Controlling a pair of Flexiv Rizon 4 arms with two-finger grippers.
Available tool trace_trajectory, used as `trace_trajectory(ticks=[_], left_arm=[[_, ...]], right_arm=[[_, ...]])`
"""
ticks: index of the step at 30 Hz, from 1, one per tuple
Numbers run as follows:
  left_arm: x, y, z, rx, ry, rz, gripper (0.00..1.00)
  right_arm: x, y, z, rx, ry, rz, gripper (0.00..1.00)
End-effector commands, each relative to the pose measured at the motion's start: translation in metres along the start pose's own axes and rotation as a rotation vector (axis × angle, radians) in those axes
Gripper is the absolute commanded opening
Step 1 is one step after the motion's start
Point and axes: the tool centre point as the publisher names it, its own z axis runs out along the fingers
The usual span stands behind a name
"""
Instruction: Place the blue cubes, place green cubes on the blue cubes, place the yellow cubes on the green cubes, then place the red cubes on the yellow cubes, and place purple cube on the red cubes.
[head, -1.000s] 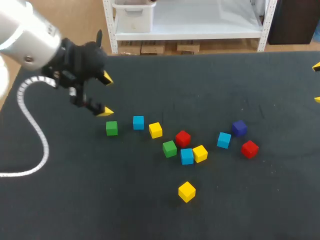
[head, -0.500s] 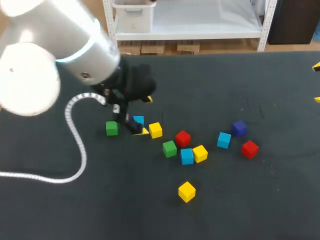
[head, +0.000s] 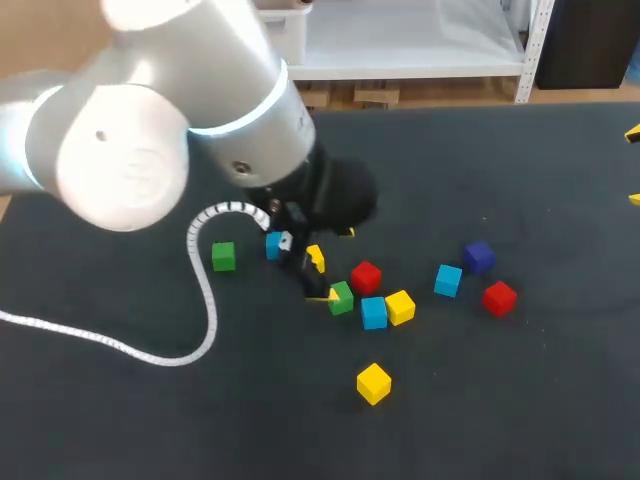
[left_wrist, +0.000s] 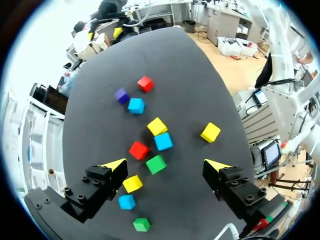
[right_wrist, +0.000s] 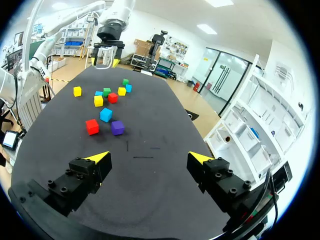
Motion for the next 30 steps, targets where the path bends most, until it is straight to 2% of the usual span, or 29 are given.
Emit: trace_trajectory(ticks=[1,11,19,30], left_arm=[[-0.011,0.002,0.014,0.025,0.016,0.032,1.00],[-0.026,-0.001,0.048,0.072,0.003,0.100,1.00],[-0.030,0.003,0.072,0.106,0.002,0.151,1.00],[-0.031,0.006,0.092,0.136,0.006,0.191,1.00]], right_arm=[[0.000,0.001,0.000,0.003,0.000,-0.001,1.00],[0.000,0.001,0.000,0.003,0.000,-0.001,1.00],[0.000,0.001,0.000,0.003,0.000,-0.001,1.00],[0.000,0.001,0.000,0.003,0.000,-0.001,1.00]])
